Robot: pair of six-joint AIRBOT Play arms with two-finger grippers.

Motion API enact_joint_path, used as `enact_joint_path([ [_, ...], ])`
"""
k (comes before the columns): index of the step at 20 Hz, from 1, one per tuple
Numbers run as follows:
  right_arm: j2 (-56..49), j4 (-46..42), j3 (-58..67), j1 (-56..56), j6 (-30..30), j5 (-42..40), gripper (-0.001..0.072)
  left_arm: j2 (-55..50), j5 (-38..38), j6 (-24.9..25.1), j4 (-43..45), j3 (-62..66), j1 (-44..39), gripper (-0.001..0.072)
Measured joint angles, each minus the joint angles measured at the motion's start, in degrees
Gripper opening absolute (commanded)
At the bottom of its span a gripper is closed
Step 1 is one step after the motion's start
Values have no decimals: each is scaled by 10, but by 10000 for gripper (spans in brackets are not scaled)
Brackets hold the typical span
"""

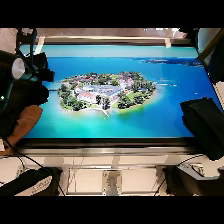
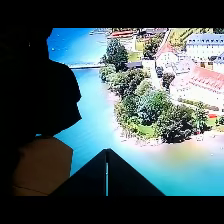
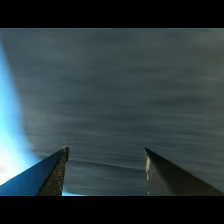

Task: Fold the clothes and pants, and hang the long-sleeved shirts on hangers.

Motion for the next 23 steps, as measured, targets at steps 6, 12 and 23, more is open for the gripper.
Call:
enact_joint_path([
  [6,122,252,11,197,-117,-23,160,0,0,0,-1,0,0,15],
  [12,149,172,12,544,-223,-5,48,0,-18,0,-11,0,0,15],
  [23,128,0,11,749,-233,34,48,0,-70,0,-30,0,0,15],
])
